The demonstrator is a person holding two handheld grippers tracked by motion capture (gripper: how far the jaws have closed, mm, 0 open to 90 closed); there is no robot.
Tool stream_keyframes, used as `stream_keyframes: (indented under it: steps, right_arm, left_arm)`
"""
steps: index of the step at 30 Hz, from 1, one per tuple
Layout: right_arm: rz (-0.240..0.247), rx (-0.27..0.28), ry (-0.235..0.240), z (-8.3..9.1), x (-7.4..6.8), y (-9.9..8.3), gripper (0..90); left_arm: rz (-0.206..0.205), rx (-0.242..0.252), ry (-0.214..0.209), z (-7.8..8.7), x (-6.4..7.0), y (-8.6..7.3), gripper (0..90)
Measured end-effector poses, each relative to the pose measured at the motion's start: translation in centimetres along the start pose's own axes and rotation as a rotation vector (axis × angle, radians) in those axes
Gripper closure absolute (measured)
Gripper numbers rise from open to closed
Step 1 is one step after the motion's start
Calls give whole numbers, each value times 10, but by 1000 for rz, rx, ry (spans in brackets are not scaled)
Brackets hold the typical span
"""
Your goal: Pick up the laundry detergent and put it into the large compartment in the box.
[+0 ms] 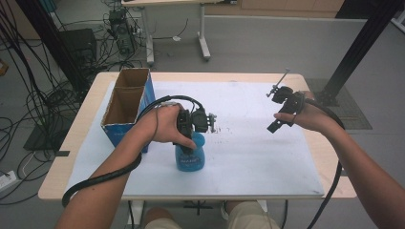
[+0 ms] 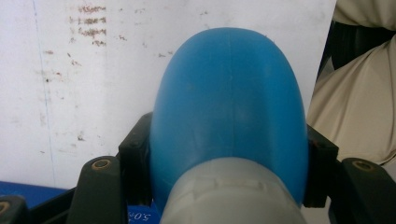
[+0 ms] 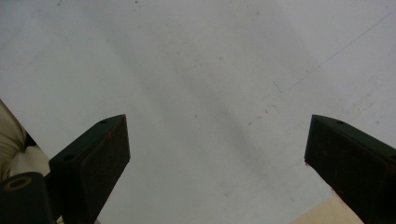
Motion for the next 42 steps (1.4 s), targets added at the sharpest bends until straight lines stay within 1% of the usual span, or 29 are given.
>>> stream_keyframes:
  steps: [5,6,7,14,26,35,36,42]
  right_arm:
    - [-2,-2,2,-1,0,0,69]
    - [8,0,2,-2,0,0,69]
    - [0,-3,4,-1,0,1,69]
    - [3,-2,3,-1,0,1,69]
    - [6,-3,2,-2,0,2,69]
    - [1,-1,2,-2,0,2,69]
    - [0,2,2,-2,0,2,69]
    - [0,1,2,-2,0,0,69]
  left_arm:
    - [-5,-3,1,0,0,0,376]
    - [-3,-4,2,0,0,0,376]
    - [-3,-2,3,0,0,0,376]
    - [-6,-4,3,0,1,1,376]
    - [-6,9,8,0,2,-2,376]
    - [-7,-8,7,1,1,1,376]
    - [-2,-3,4,0,1,0,377]
    - [-2,-6,4,0,1,1,376]
Point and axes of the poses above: each handheld gripper's, and its own axes: z roughly backward along the jaws, y roughly out of its top, x roughly to its right, the point moved 7 cm from there along -z, roughly forward along the jaws, and after that the axes turned 7 degrees about z, right-handed, at the moved point
